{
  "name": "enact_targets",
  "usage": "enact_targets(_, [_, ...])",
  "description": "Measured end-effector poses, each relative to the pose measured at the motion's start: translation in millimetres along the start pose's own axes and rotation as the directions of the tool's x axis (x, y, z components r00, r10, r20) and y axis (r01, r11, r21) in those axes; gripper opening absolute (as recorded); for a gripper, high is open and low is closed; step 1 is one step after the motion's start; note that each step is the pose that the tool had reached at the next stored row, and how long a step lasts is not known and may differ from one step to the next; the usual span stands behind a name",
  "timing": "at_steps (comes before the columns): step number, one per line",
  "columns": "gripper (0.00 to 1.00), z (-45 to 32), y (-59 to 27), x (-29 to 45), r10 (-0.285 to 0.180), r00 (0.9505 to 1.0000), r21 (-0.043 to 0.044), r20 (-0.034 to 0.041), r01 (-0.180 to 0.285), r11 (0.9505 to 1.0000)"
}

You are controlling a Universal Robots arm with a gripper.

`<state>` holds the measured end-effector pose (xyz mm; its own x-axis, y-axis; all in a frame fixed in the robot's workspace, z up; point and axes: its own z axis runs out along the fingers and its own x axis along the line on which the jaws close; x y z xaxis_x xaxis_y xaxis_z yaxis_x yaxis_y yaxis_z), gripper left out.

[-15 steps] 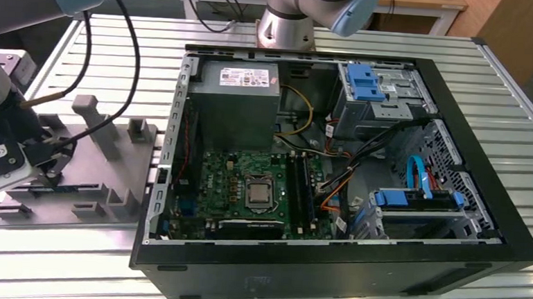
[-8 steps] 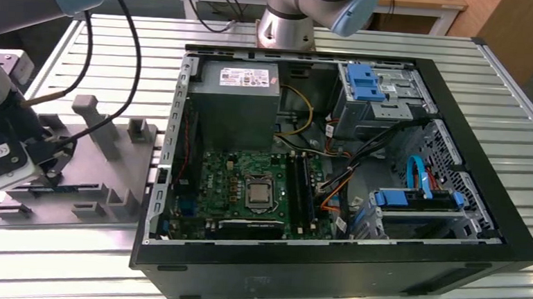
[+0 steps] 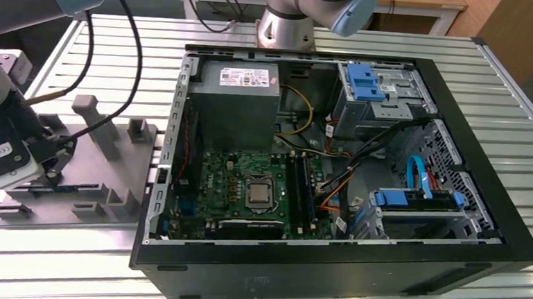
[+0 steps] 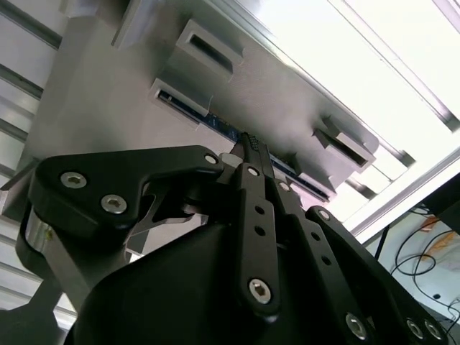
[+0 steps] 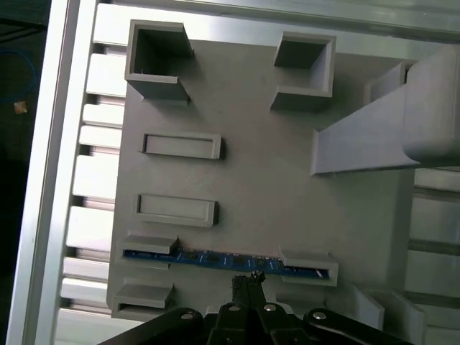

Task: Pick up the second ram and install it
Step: 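Pick up the second ram and move it above second insertion slot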

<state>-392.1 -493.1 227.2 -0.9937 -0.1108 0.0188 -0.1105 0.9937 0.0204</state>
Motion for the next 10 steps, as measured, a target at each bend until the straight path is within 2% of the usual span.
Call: enact_targets(10, [0.10, 0.0, 0.0, 0.0, -0.046, 0.9990, 0.0008, -0.0009, 0.046, 0.9990])
